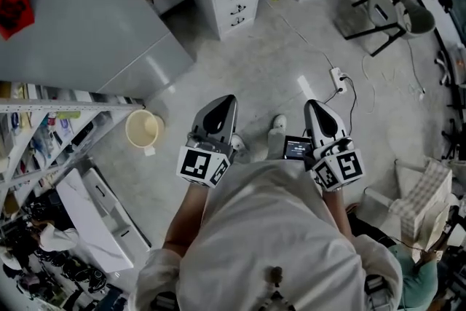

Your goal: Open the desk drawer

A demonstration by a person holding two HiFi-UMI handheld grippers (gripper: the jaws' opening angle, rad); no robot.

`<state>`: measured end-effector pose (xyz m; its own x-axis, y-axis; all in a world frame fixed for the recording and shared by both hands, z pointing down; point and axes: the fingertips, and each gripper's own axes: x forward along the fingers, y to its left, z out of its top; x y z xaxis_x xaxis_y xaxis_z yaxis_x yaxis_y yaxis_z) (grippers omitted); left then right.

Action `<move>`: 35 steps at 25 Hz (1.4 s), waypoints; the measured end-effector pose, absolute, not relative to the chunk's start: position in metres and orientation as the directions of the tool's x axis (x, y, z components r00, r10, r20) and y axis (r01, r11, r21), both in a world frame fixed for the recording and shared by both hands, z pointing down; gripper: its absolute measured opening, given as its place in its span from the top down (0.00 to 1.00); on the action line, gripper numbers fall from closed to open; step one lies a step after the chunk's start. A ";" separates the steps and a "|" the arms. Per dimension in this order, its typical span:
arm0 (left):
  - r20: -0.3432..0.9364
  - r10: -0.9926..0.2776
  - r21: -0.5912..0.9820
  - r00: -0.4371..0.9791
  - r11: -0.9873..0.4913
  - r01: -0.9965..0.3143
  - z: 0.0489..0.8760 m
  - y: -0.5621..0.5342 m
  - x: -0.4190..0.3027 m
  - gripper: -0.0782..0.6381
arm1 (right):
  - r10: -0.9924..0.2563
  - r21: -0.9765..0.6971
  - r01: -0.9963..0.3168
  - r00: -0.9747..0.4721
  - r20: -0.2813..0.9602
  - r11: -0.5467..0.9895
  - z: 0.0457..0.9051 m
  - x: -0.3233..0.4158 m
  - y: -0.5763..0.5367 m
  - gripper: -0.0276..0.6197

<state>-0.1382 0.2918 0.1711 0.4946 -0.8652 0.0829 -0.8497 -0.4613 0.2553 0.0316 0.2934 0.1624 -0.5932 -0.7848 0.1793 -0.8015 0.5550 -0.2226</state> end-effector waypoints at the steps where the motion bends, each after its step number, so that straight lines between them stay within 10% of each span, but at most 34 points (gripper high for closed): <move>1: 0.088 -0.868 0.257 0.488 -0.454 -0.853 0.174 0.290 -0.137 0.88 | -0.778 -0.219 -0.797 -0.600 0.184 0.563 0.164 0.032 0.289 0.92; 35: 0.152 -0.973 0.236 0.172 -0.134 -0.963 0.184 0.123 -0.001 0.88 | -0.477 -0.213 -0.509 -0.859 0.186 0.834 0.190 0.138 0.052 0.92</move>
